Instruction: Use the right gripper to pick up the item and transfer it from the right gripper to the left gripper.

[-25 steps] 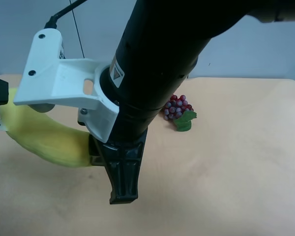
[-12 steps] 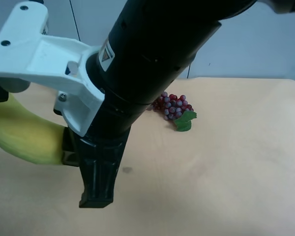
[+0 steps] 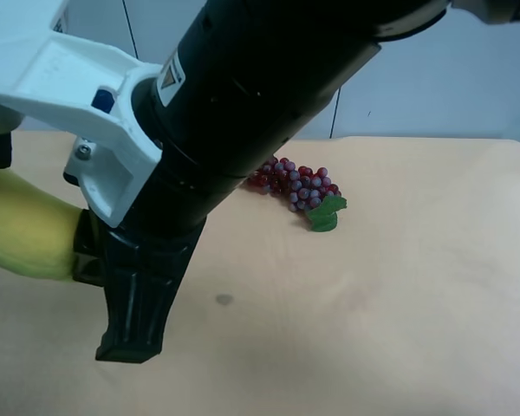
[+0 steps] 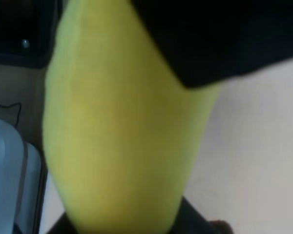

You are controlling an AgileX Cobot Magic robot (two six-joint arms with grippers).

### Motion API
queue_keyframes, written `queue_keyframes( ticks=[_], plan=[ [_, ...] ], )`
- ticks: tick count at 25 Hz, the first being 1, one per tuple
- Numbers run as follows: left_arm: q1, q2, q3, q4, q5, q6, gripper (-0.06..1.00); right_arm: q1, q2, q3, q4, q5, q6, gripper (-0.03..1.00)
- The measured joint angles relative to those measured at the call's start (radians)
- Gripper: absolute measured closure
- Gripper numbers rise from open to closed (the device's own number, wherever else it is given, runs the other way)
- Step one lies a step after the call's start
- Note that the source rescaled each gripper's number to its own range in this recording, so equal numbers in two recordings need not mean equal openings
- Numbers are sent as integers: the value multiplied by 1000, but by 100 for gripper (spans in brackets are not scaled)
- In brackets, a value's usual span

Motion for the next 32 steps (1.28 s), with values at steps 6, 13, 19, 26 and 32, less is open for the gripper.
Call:
queue_keyframes(
  ticks=[6,13,19,26,32],
  plan=[
    [0,0,0,-3,5,0,38,0,0,0,3,-3,0,97],
    [0,0,0,-16,5,1,54,0,0,0,22,-5,-1,97],
    [0,0,0,-22,7,33,94,0,0,0,27,-6,-1,97],
    [0,0,0,-31,9,45,94,0,0,0,27,3,17,70],
    [0,0,0,-38,9,45,94,0,-1,0,-57,77,84,1]
  ],
)
